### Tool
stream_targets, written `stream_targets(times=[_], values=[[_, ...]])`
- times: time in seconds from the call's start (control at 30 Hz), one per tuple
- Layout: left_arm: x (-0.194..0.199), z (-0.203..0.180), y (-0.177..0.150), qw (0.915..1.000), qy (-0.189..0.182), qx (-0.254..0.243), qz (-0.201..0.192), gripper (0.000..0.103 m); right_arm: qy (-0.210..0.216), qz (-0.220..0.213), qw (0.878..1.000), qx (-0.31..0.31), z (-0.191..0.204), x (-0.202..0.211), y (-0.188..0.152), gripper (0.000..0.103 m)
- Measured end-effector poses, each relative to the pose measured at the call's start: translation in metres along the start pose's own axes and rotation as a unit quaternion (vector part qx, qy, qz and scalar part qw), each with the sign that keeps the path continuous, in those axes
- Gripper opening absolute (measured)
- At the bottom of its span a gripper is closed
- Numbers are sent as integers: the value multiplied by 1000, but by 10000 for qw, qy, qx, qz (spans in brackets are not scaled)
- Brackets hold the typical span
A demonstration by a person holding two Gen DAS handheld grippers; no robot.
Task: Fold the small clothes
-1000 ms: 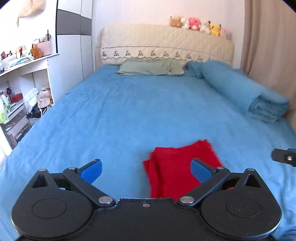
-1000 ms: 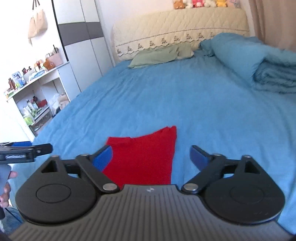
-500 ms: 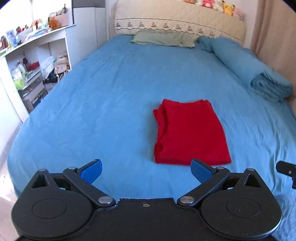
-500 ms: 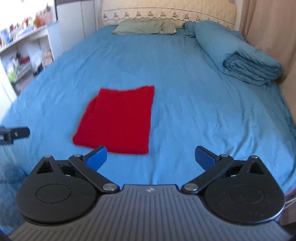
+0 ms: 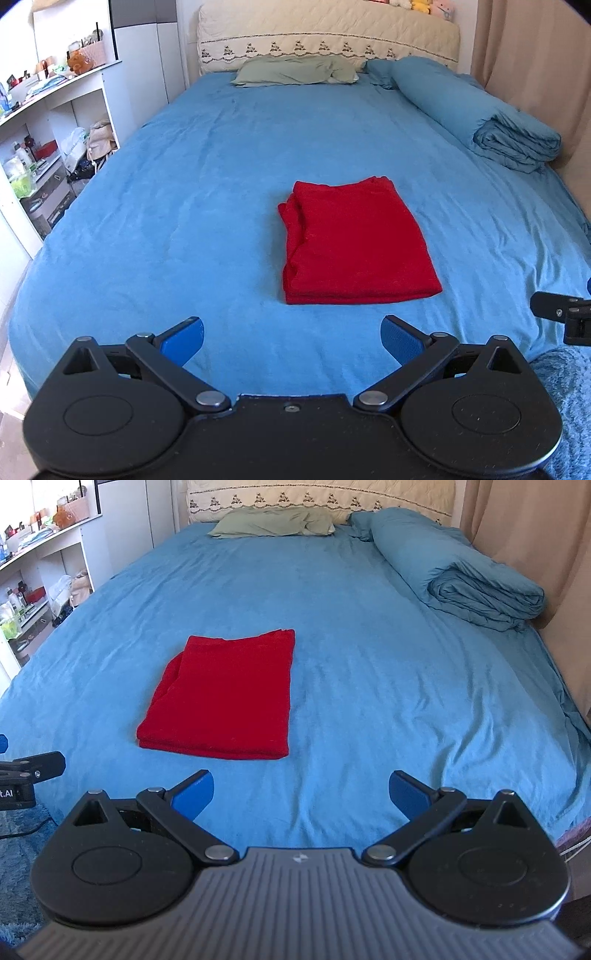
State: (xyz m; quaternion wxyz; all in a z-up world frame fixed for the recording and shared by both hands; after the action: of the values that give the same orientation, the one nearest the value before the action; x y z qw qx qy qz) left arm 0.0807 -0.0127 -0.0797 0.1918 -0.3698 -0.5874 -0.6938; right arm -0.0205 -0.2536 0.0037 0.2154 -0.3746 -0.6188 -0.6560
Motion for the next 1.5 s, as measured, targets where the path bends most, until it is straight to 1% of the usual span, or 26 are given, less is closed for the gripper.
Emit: stream_targets(times=[0.13, 0.33, 0.73, 1.5], values=[[3, 0, 1, 9999, -90, 75, -19, 103, -9, 20, 10000, -5, -1, 2, -1, 103], [6, 0, 3, 9999, -104, 61, -87, 103, -5, 35, 10000, -64, -3, 4, -3, 103], [7, 6, 3, 9998, -24, 87, -157, 103, -8, 59, 9999, -139, -7, 3, -4, 103], [12, 12, 5, 9996, -20, 122, -266, 103, -2, 67, 9997, -241, -7, 1, -7, 103]])
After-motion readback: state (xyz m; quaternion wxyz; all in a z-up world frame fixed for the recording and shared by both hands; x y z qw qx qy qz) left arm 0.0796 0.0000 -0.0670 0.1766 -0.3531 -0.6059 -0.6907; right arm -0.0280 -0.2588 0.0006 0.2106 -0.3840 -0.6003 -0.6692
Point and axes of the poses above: each gripper's, at about its wrist camera, not at the fingertips, and x roughly against the way its jaws point, z to its left, y to its top, the point moved 10 cm from there along -x, roughly the way its jaws point, and after that the axes turned 3 degrees about -x, right-handed, at the moved point
